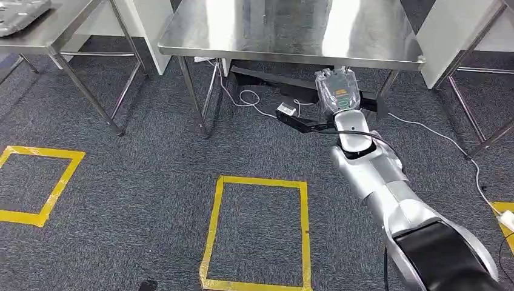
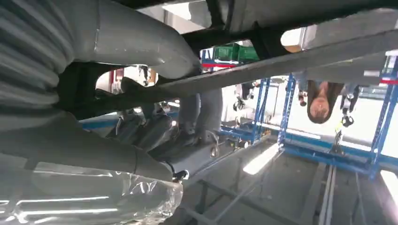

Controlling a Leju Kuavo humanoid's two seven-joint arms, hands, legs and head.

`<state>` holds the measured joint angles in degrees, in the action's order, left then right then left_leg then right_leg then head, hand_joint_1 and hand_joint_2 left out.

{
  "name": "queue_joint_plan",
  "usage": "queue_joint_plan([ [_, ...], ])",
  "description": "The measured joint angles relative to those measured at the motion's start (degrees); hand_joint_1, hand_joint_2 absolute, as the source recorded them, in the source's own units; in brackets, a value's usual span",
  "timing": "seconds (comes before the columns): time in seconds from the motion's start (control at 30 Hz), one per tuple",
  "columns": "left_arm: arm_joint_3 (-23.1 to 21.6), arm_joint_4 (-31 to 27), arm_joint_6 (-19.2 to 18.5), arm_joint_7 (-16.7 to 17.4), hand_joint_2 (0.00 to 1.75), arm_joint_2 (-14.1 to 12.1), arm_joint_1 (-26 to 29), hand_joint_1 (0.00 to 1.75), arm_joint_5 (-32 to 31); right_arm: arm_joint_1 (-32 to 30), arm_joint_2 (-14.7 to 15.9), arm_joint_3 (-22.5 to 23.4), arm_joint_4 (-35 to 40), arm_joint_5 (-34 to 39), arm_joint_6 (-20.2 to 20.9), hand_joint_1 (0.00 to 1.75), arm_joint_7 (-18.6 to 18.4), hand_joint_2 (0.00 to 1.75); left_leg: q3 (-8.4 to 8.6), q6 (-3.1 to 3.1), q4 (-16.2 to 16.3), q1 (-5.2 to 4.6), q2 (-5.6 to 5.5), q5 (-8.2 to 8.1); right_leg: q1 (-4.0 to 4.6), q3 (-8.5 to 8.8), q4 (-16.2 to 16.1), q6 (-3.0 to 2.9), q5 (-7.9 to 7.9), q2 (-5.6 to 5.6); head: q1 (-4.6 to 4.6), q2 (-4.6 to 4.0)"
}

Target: Take the parts from the cabinet and place them on the table.

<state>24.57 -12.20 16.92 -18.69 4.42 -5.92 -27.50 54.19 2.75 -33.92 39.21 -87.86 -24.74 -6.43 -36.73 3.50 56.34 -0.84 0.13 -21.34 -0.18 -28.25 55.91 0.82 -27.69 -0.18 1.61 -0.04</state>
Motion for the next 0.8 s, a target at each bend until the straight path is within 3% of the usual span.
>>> queue_joint_plan([
  [0.03,0.1,0.0,0.0,0.0,1.75,0.1,0.1,0.00,0.0,0.1,0.2,0.2,0.0,-0.4,0.0,1.75,-0.2,1.75,1.36,0.20,-1.4,0.71,-0.17,0.15,0.04,-0.95,1.0,-0.01,-0.74,0.01,-0.15,0.00],
  [0.07,0.2,0.0,0.0,0.0,1.75,0.2,0.1,0.00,0.0,0.5,0.6,0.3,-0.1,-0.6,0.0,1.75,-0.4,1.75,1.97,0.37,-1.7,0.38,-0.45,0.07,-0.04,-1.99,3.5,-0.07,-1.02,0.10,-0.06,0.00],
  [0.13,0.3,0.0,0.0,0.0,1.75,0.1,0.1,0.00,0.0,1.1,1.0,0.5,-0.5,-1.4,0.0,1.75,-0.6,1.75,2.27,0.71,-1.7,0.47,-0.61,-0.37,-0.38,-7.14,11.7,-0.17,-3.08,0.14,-0.13,0.00],
  [0.17,0.4,0.0,0.0,0.0,1.75,0.1,0.1,0.00,-0.1,1.1,1.4,0.5,-0.7,-1.6,-0.1,1.75,-0.9,1.75,2.45,0.70,-1.7,0.49,-0.88,-0.67,-0.46,-9.57,14.9,-0.61,-4.74,0.15,-0.19,0.00],
  [0.2,0.4,0.0,0.0,0.0,1.75,0.1,0.1,0.00,-0.1,1.1,1.8,0.5,-1.0,-1.6,0.0,1.75,-1.1,1.75,2.79,0.48,-1.7,0.53,-1.24,-1.07,-0.65,-11.81,17.0,-0.47,-5.85,0.15,-0.24,0.00],
  [0.23,0.5,0.0,0.0,0.0,1.75,0.2,0.4,0.00,-0.1,1.1,2.0,0.5,-1.2,-1.7,0.0,1.75,-1.2,1.75,3.26,0.25,-1.7,0.62,-1.51,-1.46,-0.94,-12.62,16.3,0.06,-5.39,0.15,-0.26,0.00],
  [0.3,0.7,0.0,0.0,-0.2,1.75,0.2,0.8,0.00,-0.1,1.5,2.7,0.4,-1.7,-1.9,0.3,1.75,-1.3,1.75,4.17,-0.51,-1.6,0.89,-1.83,-2.32,-1.49,-11.09,8.5,2.09,-0.51,0.12,-0.28,0.00],
  [0.37,0.8,0.0,0.0,-0.5,1.75,0.2,0.9,0.00,-0.1,2.3,3.2,0.2,-1.9,-1.9,0.4,1.75,-1.2,1.75,4.46,-1.44,-0.9,1.02,-1.89,-3.44,-2.37,-9.23,-0.3,3.77,6.45,-0.54,-0.37,0.00],
  [0.4,1.0,0.0,0.0,-0.7,1.75,0.0,0.9,0.00,-0.1,2.9,3.2,-0.1,-2.1,-2.0,0.4,1.75,-1.0,1.75,4.43,-1.88,-0.5,0.91,-1.94,-3.89,-1.43,-9.36,-0.6,1.97,4.58,-0.41,-0.39,0.00],
  [0.43,1.1,0.0,0.0,-0.8,1.75,0.0,0.9,0.00,-0.2,3.4,3.2,-0.3,-2.1,-2.1,0.4,1.75,-0.8,1.75,3.97,-2.17,-0.5,0.71,-1.82,-4.31,-1.34,-8.41,0.0,0.75,5.15,-0.16,-0.33,0.00],
  [0.47,1.2,0.0,0.0,-0.9,1.75,0.0,0.9,0.00,-0.2,3.9,3.2,-0.5,-2.1,-2.1,0.4,1.75,-0.7,1.75,4.37,-2.49,0.0,0.89,-1.70,-4.76,-1.47,-8.64,0.0,0.24,5.05,-0.02,-0.10,0.00],
  [0.5,1.3,0.0,0.0,-1.0,1.75,-0.1,0.9,0.00,-0.2,4.3,3.3,-0.7,-2.1,-2.1,0.4,1.75,-0.7,1.75,4.63,-2.81,-0.2,0.96,-1.73,-5.16,-1.50,-8.42,0.2,-0.18,4.76,0.03,-0.17,0.00],
  [0.53,1.4,0.0,0.0,-1.2,1.75,-0.4,0.9,0.00,-0.2,4.8,3.3,-0.9,-2.1,-2.1,0.5,1.75,-0.8,1.75,4.64,-3.11,0.3,1.22,-1.53,-5.62,-2.04,-7.62,0.2,-0.49,4.53,0.14,-0.11,-0.02],
  [0.57,1.6,0.0,-0.1,-1.3,1.75,-0.3,0.9,0.00,-0.3,5.2,3.4,-1.3,-2.1,-2.1,0.8,1.75,-0.8,1.75,3.59,-3.60,2.2,1.26,-0.71,-5.79,-1.95,-7.18,0.2,-0.97,4.19,0.35,-0.04,0.00],
  [0.63,1.7,0.0,-0.1,-1.4,1.75,-0.3,0.9,0.00,-0.6,5.5,3.4,-2.6,-2.2,-2.1,1.6,1.75,-0.9,1.75,-0.37,-4.80,9.9,1.75,-0.03,-7.94,-1.76,-6.09,0.1,-1.60,3.37,0.54,0.02,0.00],
  [0.67,1.7,0.0,-0.2,-1.4,1.75,-0.4,0.9,0.00,-0.6,5.5,3.5,-3.3,-2.2,-2.1,2.2,1.75,-1.0,1.75,-2.90,-5.10,14.0,1.89,0.05,-9.99,-1.63,-5.50,0.1,-1.67,2.85,0.58,0.07,0.00],
  [0.7,1.8,0.0,-0.2,-1.4,1.75,-0.4,1.0,0.00,-0.7,5.5,3.6,-4.2,-2.3,-2.1,2.8,1.75,-1.0,1.75,-4.99,-5.11,16.9,1.93,0.06,-11.42,-1.48,-4.85,0.1,-1.71,2.31,0.63,0.09,0.00],
  [0.73,1.8,0.0,-0.2,-1.4,1.75,-0.4,1.0,0.00,-0.7,5.5,3.7,-4.8,-2.3,-2.1,3.3,1.75,-0.9,1.75,-6.08,-4.91,17.2,1.92,0.05,-11.24,-1.34,-4.25,0.1,-1.72,1.85,0.67,0.05,0.00],
  [0.8,2.1,0.1,-0.3,-1.4,1.75,-0.6,1.1,0.00,-0.7,6.1,3.6,-6.1,-2.3,-2.1,3.9,1.75,-0.6,1.75,-5.43,-3.52,11.6,1.58,-0.01,-7.04,-0.83,-3.04,0.1,-1.82,0.90,0.88,0.05,-0.02],
])
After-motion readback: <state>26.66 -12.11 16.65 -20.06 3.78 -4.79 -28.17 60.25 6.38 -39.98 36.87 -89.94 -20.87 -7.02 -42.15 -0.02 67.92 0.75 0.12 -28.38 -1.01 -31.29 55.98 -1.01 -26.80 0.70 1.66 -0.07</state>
